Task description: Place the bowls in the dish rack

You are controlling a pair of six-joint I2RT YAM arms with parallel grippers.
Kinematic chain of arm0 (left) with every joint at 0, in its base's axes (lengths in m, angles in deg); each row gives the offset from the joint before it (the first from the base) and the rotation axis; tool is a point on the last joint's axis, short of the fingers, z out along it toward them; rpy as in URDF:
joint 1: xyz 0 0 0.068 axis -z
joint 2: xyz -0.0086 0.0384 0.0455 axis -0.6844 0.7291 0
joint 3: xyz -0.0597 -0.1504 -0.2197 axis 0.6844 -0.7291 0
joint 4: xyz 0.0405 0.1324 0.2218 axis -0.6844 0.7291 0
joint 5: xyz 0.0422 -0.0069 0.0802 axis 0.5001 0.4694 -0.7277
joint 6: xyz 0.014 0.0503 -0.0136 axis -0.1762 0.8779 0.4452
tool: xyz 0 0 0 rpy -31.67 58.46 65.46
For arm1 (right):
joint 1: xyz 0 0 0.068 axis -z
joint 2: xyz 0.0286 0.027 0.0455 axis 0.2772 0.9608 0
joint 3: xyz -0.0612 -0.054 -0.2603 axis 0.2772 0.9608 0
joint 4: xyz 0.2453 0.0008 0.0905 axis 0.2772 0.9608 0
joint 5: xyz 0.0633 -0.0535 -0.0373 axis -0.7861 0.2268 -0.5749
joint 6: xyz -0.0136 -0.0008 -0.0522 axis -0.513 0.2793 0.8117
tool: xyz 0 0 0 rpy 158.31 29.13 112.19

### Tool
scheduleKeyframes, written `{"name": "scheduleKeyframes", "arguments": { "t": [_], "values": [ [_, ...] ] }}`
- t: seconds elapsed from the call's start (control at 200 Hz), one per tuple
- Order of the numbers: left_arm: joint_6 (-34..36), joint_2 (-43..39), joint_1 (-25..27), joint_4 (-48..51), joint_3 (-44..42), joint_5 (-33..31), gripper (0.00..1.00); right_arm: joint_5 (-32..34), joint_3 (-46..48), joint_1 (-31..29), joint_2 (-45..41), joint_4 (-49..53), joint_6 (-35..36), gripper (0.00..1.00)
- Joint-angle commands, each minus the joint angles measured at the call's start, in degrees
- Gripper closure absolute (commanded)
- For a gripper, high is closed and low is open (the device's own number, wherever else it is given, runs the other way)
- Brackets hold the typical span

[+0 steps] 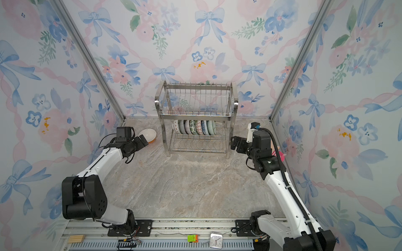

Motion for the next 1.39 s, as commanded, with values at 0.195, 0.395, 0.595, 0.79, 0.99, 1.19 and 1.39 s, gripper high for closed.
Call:
{"name": "scheduleKeyframes", "arguments": {
  "t": [0.195, 0.395, 0.595, 0.79, 0.99, 1.19, 1.39],
  "values": [
    [1.3, 8.8, -5.6, 0.4, 5.2, 7.5, 0.14, 15.9, 4.3, -25.8, 3.2, -8.1, 12.7, 0.03],
    [1.1, 14.0, -6.7, -0.4, 10.8, 9.3, 0.17, 16.5, -1.8, -34.0, 16.9, -13.2, 17.3, 0.04],
    [1.0, 21.9, -6.7, -0.7, 17.8, 11.4, 0.29, 14.3, -9.0, -35.7, 27.8, -15.3, 17.8, 0.03],
    [1.4, 26.1, -6.6, -0.7, 20.5, 9.7, 0.37, 11.8, -13.1, -35.9, 32.7, -16.3, 17.4, 0.03],
    [2.0, 28.2, -6.6, -0.7, 21.6, 9.4, 0.50, 8.2, -17.9, -35.9, 37.2, -15.3, 16.9, 0.03],
    [3.0, 28.9, -6.4, -1.6, 21.2, 8.4, 0.65, 6.4, -20.2, -35.9, 40.6, -15.4, 15.1, 0.03],
    [3.5, 29.3, -6.4, -1.5, 21.6, 9.1, 0.84, 6.1, -19.4, -35.8, 40.4, -15.3, 14.4, 0.04]
  ]
}}
